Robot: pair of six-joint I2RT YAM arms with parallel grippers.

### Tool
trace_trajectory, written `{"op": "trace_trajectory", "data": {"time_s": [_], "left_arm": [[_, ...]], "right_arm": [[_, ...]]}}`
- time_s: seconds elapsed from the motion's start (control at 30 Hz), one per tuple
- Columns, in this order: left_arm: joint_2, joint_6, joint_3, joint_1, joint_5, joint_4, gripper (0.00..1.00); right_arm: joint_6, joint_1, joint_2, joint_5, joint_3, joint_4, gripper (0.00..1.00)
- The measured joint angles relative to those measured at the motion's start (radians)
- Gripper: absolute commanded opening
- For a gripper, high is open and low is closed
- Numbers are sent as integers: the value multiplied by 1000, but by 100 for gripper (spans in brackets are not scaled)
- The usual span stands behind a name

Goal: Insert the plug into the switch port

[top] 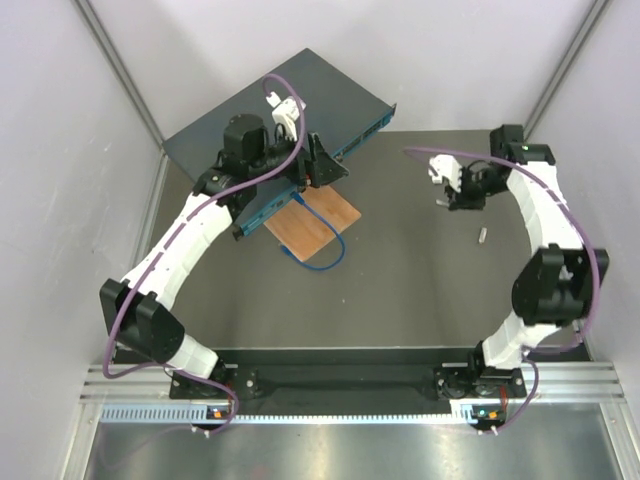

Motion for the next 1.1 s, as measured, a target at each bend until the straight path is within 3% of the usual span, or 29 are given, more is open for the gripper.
{"op": "trace_trajectory", "data": {"time_s": [0.1, 0.23, 0.43, 0.83, 1.1], "left_arm": [[-1, -71, -16, 0, 1, 39, 83], [2, -157, -28, -5, 15, 78, 82], [41, -255, -33, -47, 56, 94, 81], [69, -291, -50, -106, 79, 80, 72], [74, -315, -50, -108, 82, 84, 54]], "right_arm": [[156, 55, -103, -37, 54, 31, 0], [377, 229, -240, -23, 61, 119, 0], [588, 427, -303, 62, 64, 214, 0], [701, 566, -300, 195, 94, 270, 0], [702, 615, -300, 212, 112, 279, 0]]}}
